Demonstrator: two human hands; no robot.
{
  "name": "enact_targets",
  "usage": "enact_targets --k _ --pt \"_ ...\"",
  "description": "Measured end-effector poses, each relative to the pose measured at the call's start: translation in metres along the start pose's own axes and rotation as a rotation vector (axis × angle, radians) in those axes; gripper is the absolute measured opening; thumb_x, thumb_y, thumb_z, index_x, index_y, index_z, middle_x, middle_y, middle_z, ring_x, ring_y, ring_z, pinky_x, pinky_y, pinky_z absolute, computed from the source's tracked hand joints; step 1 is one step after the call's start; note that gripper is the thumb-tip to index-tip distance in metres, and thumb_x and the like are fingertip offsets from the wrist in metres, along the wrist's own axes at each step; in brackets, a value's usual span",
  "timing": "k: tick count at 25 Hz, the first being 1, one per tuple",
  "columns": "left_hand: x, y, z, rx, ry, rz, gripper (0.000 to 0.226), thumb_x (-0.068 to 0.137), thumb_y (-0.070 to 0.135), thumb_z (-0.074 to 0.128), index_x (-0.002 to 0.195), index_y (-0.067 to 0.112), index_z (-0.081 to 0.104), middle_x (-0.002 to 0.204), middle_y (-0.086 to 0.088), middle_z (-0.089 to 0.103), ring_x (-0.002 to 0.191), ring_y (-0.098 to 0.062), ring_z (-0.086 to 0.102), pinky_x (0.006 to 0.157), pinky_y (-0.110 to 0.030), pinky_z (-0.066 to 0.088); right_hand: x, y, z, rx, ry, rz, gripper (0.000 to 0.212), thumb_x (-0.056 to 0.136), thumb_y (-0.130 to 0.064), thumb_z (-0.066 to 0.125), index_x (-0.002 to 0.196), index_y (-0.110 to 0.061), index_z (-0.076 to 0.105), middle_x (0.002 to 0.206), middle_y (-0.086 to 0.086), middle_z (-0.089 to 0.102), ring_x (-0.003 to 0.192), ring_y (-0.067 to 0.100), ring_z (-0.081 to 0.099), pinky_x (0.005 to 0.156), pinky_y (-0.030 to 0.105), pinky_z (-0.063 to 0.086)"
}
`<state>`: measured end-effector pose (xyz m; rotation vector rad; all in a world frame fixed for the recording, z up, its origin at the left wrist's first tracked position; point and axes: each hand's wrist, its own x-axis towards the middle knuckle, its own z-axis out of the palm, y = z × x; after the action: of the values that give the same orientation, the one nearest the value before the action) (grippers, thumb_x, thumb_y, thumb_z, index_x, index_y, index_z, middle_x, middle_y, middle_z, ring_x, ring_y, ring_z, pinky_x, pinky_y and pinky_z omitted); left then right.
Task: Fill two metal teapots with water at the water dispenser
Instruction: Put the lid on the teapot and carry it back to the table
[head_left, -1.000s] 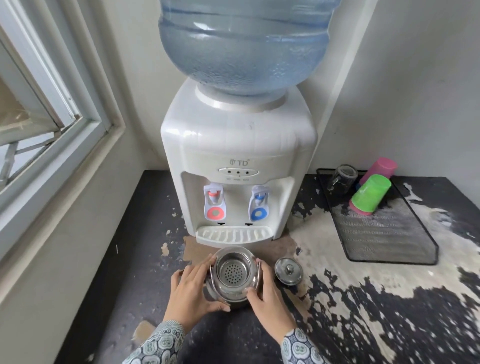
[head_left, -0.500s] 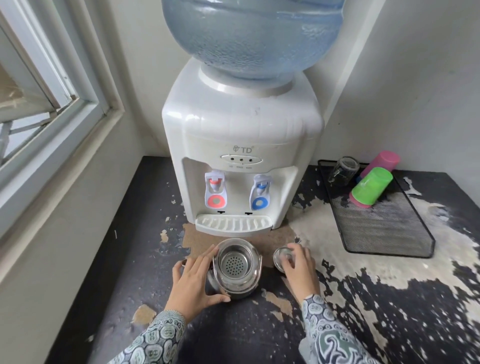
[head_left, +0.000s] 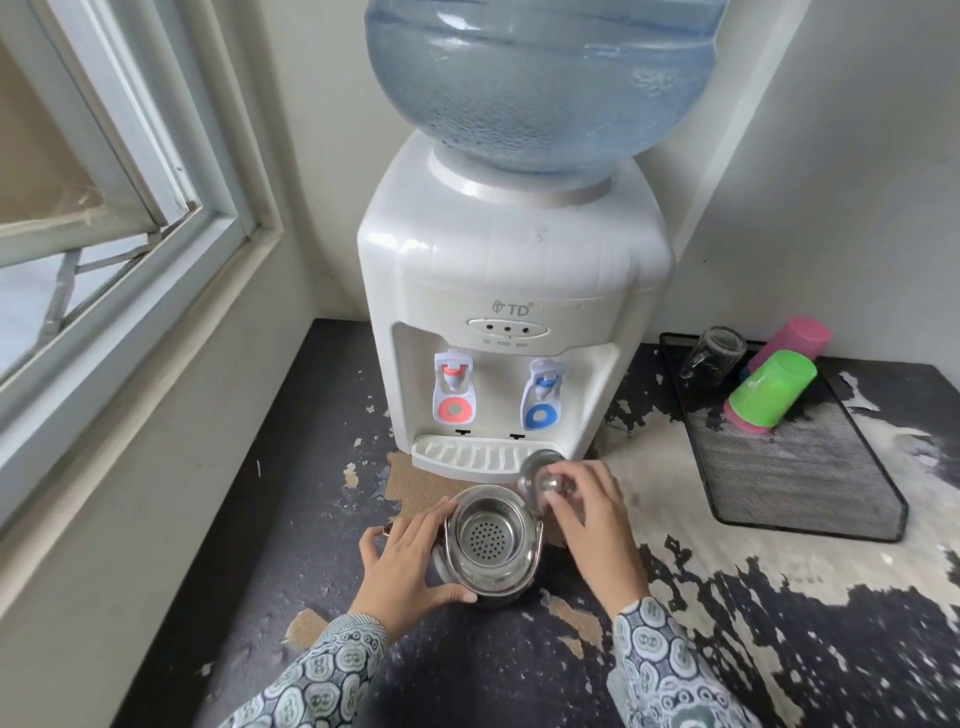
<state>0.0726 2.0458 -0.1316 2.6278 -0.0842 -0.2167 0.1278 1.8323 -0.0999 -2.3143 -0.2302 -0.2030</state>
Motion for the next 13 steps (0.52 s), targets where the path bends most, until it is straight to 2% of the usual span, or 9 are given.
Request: enact_targets --k 2,5,8,13 --pt "0.0 0.002 -0.001 0.007 -0.013 -0.01 0.106 0.05 0.086 0.043 0.142 0.041 0.016 0.142 0.028 0.028 0.129 0.002 0.025 0.101 -0.034 0.004 -0.003 -0.017 0.009 -0.056 -0.108 -0.105 0.023 0.084 -0.02 0.06 0.107 -0.018 0.06 0.109 -0.004 0.053 0.096 0.013 0.052 0.084 0.024 0.048" --pt "0.0 0.004 -0.003 -0.008 -0.018 -0.017 0.106 0.05 0.085 0.048 0.141 0.041 0.016 0.141 0.027 0.029 0.128 0.002 0.027 0.098 -0.031 0.004 -0.01 -0.023 0.023 -0.186 -0.228 -0.202 0.026 0.087 -0.022 0.056 0.112 -0.019 0.057 0.114 -0.004 0.055 0.104 0.011 0.048 0.093 0.029 0.043" --pt "0.0 0.005 -0.003 -0.013 -0.025 -0.026 0.105 0.052 0.082 0.053 0.141 0.042 0.017 0.143 0.027 0.028 0.128 0.001 0.026 0.102 -0.035 0.006 -0.016 -0.019 0.028 -0.277 -0.266 -0.264 0.026 0.088 -0.021 0.054 0.115 -0.022 0.054 0.115 -0.007 0.052 0.105 0.009 0.047 0.093 0.028 0.04" --pt "0.002 0.004 -0.003 -0.019 -0.027 -0.029 0.105 0.052 0.081 0.055 0.141 0.041 0.017 0.143 0.027 0.028 0.129 0.001 0.025 0.099 -0.034 0.005 -0.02 -0.02 0.033 -0.217 -0.26 -0.225 0.024 0.088 -0.015 0.054 0.112 -0.019 0.054 0.115 -0.004 0.051 0.103 0.013 0.052 0.089 0.029 0.047"
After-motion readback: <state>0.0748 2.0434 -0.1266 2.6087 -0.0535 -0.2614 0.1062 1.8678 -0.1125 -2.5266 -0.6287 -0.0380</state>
